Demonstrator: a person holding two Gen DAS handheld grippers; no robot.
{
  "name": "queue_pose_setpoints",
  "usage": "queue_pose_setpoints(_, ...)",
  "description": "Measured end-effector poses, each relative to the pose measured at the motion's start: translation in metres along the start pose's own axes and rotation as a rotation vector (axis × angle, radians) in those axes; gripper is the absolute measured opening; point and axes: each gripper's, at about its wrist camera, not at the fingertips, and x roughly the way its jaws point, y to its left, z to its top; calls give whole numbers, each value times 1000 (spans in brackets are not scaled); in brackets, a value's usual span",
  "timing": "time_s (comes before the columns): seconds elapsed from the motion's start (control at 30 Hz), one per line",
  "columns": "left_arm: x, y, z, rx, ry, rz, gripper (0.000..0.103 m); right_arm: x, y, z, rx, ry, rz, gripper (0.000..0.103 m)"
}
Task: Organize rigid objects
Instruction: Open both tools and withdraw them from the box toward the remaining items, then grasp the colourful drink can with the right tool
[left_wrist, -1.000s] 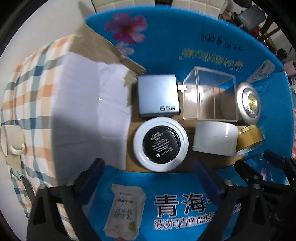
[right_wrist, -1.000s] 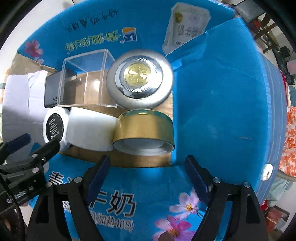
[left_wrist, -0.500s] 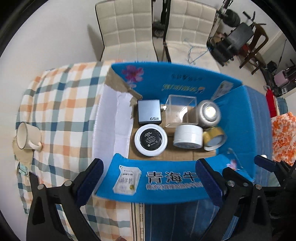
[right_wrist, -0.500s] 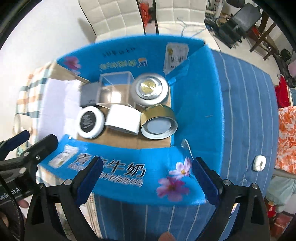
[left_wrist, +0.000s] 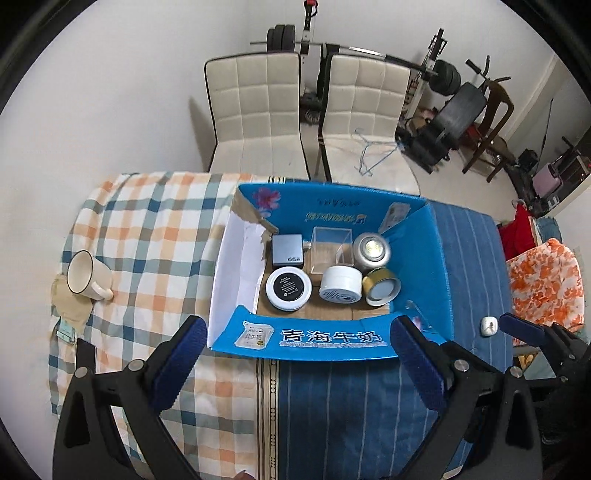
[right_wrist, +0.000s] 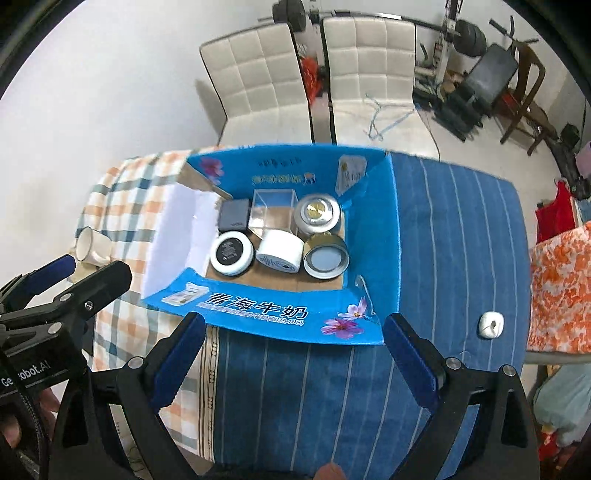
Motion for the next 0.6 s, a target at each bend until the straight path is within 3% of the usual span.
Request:
queue_pose_setpoints(0.13,-13,-13,-2,6,-31,-7,102,-20,-9,-7,8,-30,30,99)
queue_pose_setpoints(0.27,-16,-49,-8,68,-69,-29,102,-33,-44,-22,62,-46,15,99)
queue_pose_setpoints(0.4,4,-113,-21,199,-52,-37,102,-35,-109,-46,160,-29,-79,99)
queue_pose_setpoints(0.53,35,-173,-40,307,-25,-36,102,-8,-193,-86,300,66,-178,99)
queue_pose_setpoints(0.6,57,-204,-53,372,-21,5,102,18,-227,-109,353,134,-204,99)
